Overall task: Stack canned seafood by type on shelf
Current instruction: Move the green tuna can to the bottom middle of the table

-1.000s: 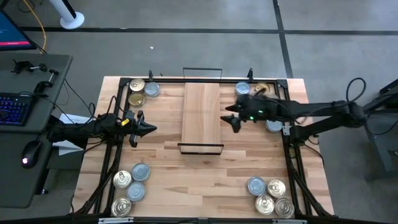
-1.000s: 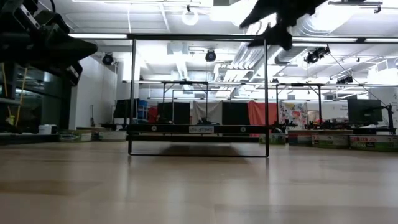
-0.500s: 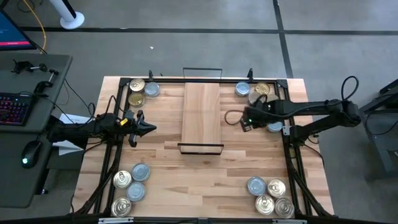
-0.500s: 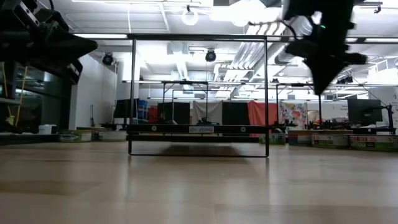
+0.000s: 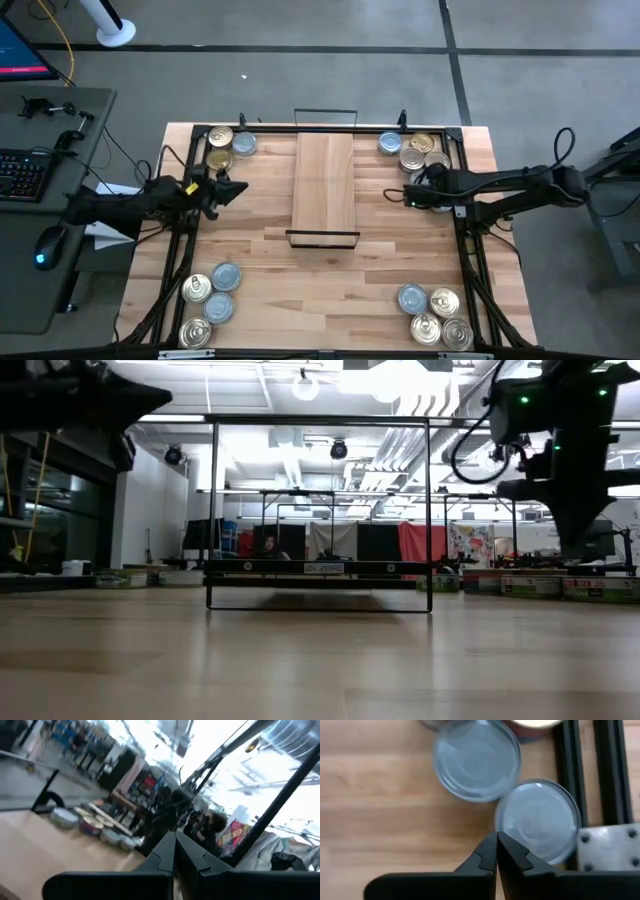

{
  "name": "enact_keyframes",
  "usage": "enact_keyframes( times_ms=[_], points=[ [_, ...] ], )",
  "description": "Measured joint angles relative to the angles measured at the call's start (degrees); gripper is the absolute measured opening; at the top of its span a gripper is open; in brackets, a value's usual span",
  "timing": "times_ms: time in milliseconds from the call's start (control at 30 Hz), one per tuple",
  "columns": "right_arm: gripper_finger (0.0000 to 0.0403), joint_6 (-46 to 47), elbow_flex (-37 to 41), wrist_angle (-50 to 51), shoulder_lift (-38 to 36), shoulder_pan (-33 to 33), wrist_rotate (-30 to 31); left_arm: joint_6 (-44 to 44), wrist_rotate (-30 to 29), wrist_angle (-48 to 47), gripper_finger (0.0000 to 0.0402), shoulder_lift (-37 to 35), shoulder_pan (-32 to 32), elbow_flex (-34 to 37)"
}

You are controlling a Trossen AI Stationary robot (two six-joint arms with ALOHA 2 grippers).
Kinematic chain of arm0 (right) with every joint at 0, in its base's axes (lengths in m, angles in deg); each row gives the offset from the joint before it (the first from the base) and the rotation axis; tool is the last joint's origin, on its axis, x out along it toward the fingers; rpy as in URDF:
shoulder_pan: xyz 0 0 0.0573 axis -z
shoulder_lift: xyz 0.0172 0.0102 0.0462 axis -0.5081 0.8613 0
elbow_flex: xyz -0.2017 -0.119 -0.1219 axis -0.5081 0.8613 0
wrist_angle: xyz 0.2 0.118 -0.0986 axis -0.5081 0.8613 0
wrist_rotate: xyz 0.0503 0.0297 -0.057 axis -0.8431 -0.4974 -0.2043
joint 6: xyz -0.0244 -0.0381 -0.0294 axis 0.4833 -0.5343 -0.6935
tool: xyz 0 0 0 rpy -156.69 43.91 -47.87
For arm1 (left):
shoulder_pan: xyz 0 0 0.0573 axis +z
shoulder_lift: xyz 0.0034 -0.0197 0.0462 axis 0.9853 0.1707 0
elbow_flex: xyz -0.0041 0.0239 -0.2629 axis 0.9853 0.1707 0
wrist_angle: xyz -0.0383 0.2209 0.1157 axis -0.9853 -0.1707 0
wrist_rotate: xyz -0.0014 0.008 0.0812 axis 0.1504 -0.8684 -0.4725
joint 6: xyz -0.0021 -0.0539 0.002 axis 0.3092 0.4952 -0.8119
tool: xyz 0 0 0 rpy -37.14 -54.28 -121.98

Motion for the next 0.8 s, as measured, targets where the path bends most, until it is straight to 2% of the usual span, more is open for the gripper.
enact_keyframes(
  times_ms=[133,300,400,533,667,800],
  points=[
    [0.0000,-0.50,0.22,0.26,2.96,2.01,-0.04,-3.76,6.71,-1.05,0.0000,13.60,0.00,-9.76],
    [0.0000,-3.42,0.20,-0.18,7.52,4.22,-3.06,-12.46,16.66,-17.27,0.0000,30.31,-0.02,-25.85],
    [0.0000,-5.48,0.20,-0.19,10.59,5.84,-5.02,-16.46,22.45,-23.20,0.0000,36.03,-0.02,-34.07],
    [0.0000,-7.71,0.20,-0.18,14.47,7.73,-6.24,-21.12,27.83,-25.27,0.0000,38.44,-1.01,-41.70],
    [0.0000,-9.51,0.14,-0.13,17.50,8.47,-6.99,-23.71,28.08,-26.42,0.0000,36.16,-2.76,-46.28],
    [0.0000,-11.74,-0.07,-1.37,18.97,7.72,-9.06,-25.11,27.59,-27.97,0.0000,31.82,-4.58,-47.41]
  ],
)
